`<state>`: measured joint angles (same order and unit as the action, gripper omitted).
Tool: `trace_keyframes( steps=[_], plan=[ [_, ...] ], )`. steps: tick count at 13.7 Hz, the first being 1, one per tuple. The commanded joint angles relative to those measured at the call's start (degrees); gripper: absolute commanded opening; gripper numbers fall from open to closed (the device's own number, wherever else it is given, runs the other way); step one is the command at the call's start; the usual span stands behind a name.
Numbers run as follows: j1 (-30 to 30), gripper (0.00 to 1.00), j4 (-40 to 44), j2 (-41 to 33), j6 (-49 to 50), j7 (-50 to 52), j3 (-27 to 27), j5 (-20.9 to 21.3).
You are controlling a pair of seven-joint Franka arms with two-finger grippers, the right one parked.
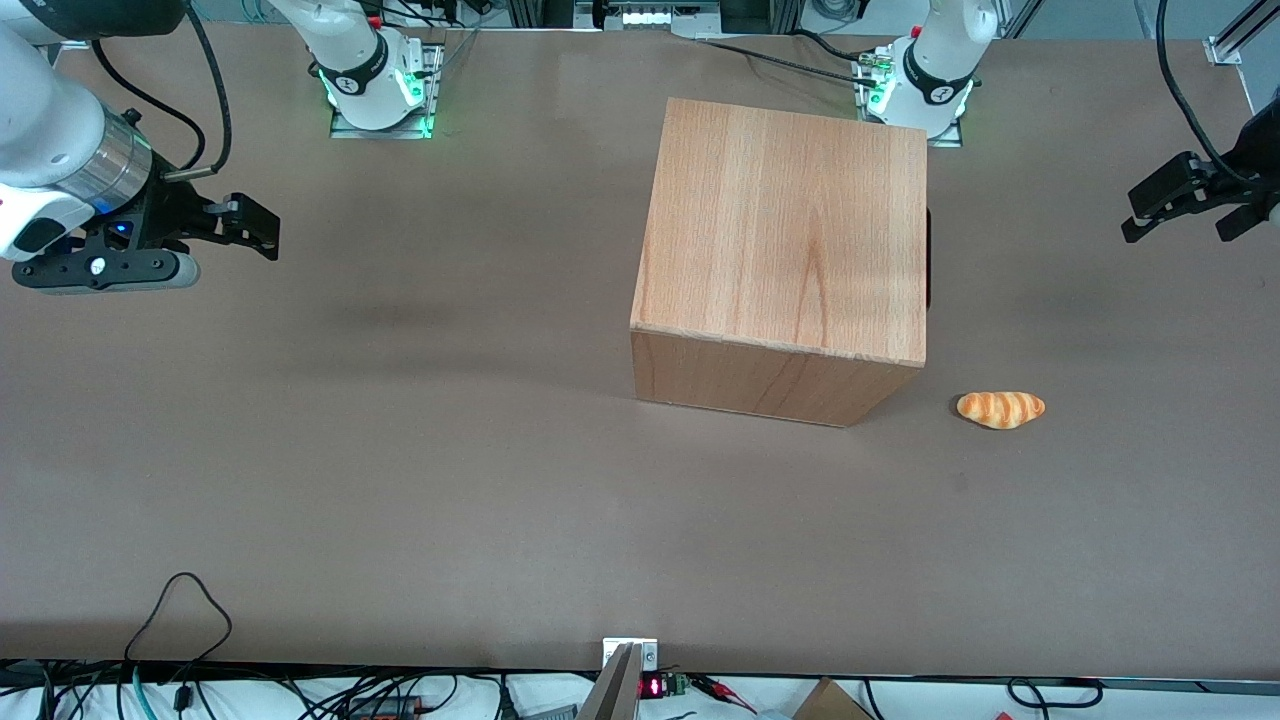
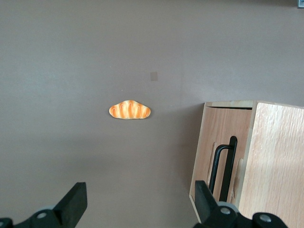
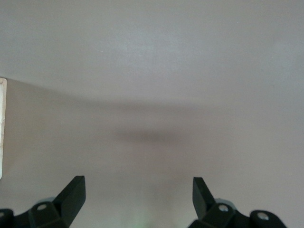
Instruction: Open top drawer with left arm
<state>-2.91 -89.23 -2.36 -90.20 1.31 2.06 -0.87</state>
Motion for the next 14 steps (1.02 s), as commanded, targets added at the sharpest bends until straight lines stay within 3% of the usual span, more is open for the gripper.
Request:
trace_keyframes(
  steps=[1, 14],
  plan=[
    [-0.1, 1.0, 1.2, 0.1, 1.9, -1.4, 0.0, 0.4],
    [-0.2, 1.0, -1.5, 0.7, 1.5, -1.1, -0.5, -0.4]
  ],
)
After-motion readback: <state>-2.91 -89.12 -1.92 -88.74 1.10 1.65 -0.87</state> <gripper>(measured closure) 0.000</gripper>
